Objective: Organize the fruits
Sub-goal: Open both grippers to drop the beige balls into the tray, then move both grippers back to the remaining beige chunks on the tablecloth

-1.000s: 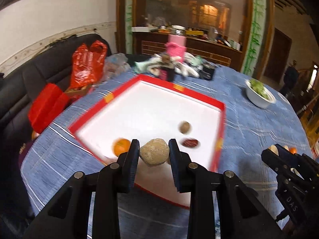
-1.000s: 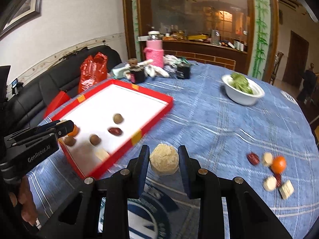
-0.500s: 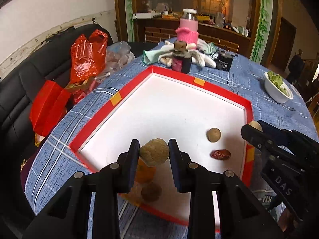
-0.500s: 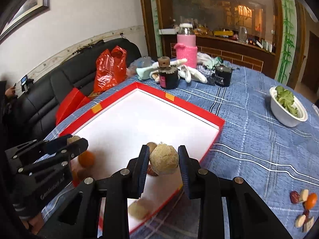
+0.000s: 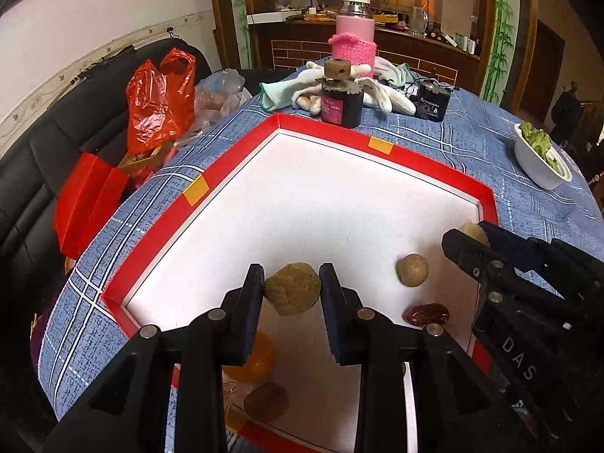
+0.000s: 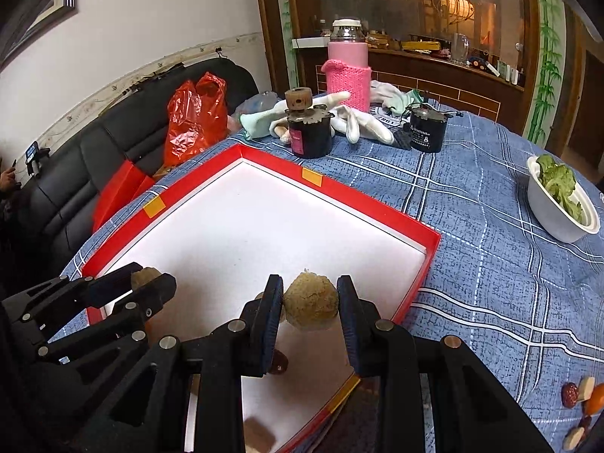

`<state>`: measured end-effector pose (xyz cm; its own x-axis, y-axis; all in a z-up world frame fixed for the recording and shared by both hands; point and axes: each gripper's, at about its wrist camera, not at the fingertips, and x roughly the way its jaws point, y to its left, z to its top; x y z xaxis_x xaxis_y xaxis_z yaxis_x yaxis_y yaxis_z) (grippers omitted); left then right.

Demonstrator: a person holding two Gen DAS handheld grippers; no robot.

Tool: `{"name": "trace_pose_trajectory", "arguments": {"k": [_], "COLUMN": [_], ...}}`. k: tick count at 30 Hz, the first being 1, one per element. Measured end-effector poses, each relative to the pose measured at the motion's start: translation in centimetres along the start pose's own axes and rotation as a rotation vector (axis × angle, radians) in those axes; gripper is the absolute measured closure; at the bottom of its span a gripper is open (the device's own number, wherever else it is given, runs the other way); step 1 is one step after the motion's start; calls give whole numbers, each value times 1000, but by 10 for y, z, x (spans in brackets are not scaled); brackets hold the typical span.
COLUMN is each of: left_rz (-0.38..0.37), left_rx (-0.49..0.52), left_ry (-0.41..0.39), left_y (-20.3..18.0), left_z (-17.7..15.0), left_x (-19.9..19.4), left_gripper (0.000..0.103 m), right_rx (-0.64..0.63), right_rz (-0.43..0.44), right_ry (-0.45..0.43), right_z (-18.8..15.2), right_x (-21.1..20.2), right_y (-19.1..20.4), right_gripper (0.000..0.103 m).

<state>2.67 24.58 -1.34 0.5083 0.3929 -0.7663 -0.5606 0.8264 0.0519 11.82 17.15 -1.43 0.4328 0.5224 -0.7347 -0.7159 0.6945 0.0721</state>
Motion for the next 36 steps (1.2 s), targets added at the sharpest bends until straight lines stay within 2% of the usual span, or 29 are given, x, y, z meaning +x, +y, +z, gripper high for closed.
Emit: {"name": "trace_pose_trajectory", "arguments": {"k": [7, 10, 12, 13, 14, 15, 16, 22, 26, 32, 36], "left_rz": [-8, 13, 23, 24, 21, 22, 23, 9, -35, -159, -239], "left_rx": [-5, 1, -5, -10, -16, -23, -31, -86, -100, 25, 164], "left_ry": [20, 24, 39, 39, 34, 30, 24, -74, -128, -160, -162], "left_y": [0, 0, 1, 2, 4, 6, 7, 12, 2, -50, -95], "left_z": [2, 2, 2, 2, 1, 1, 1, -9, -25, -56, -74], "left_x": [5, 5, 7, 7, 5, 3, 1, -34, -55, -79, -88], "left_gripper": [75, 73, 63, 61, 59, 54, 48, 39, 38, 39, 39], "right_rx": [5, 3, 7, 8, 6, 2, 3, 37, 57, 105, 154], "right_rz": [-8, -7, -5, -2, -5, -6, -3, -3, -5, -53, -149], "right_ry": [22, 33, 40, 48, 48, 44, 40, -42, -113, -170, -179], "right_z": [3, 4, 5, 5, 4, 4, 3, -9, -37, -89, -129], "right_x": [8, 12, 12, 13, 12, 11, 9, -29, -72, -126, -159], "right_y": [-1, 0, 1, 1, 2, 3, 3, -2, -13, -52, -97], "right_gripper": [72, 72, 66, 52, 49, 49, 50, 49, 44, 41, 41]}}
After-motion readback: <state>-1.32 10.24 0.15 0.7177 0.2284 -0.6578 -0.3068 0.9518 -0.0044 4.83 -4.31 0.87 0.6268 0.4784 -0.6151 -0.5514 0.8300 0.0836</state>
